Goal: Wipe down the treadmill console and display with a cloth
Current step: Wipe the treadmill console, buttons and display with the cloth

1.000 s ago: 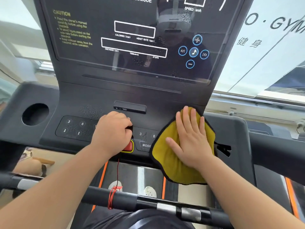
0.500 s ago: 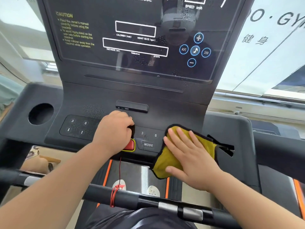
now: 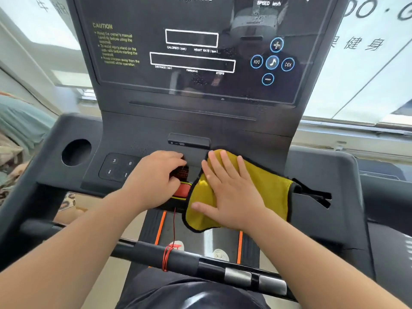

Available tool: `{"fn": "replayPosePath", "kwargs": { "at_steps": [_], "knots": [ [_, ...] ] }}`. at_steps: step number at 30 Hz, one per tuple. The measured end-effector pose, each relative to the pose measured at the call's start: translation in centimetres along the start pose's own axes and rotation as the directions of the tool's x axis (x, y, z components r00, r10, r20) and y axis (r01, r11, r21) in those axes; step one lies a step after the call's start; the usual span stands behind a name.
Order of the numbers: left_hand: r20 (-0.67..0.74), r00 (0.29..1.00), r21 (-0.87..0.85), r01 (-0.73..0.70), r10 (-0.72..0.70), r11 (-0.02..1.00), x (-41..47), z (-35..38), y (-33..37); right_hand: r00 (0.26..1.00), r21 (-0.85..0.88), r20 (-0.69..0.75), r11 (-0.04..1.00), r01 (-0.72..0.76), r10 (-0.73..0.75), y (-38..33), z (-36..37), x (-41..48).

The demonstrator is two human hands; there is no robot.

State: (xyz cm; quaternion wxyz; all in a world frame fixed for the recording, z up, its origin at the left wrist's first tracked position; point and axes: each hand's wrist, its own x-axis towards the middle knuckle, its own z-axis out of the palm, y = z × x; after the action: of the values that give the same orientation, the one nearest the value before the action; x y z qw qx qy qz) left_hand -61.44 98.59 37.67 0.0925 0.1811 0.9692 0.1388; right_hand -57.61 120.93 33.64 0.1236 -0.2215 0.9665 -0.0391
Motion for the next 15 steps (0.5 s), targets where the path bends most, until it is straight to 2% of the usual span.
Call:
{"fn": "replayPosePath", "kwargs": {
  "at_steps": [3,6,10,13,15],
  "knots": [
    [-0.121,0.993,0.029,0.011,-0.007,1.000,-0.9,0.2,-2.4,0.995,0.017,-0.018,0.995,0.097,-0.096,-0.5,1.5,-2.8],
    [-0.225,0.972,0.017,0.079,-0.073,0.997,-1.3,0.5,-5.4,0.998,0.023,-0.029,0.998,0.059,-0.059,0.5,2.4,-5.5],
    [-0.262,0.959,0.004,0.109,-0.104,0.994,-1.6,0.3,-8.7,0.979,0.046,0.000,0.978,-0.205,0.205,1.3,1.3,-5.0],
    [-0.236,0.970,-0.025,0.060,-0.064,0.998,-2.0,-0.1,-10.3,0.904,0.084,-0.030,0.902,-0.423,0.427,0.1,0.5,-2.4],
    [-0.221,0.975,-0.025,-0.005,-0.001,1.000,-2.3,-0.5,-11.9,0.856,0.110,-0.025,0.853,-0.511,0.516,-1.7,0.2,-0.4]
  ]
}}
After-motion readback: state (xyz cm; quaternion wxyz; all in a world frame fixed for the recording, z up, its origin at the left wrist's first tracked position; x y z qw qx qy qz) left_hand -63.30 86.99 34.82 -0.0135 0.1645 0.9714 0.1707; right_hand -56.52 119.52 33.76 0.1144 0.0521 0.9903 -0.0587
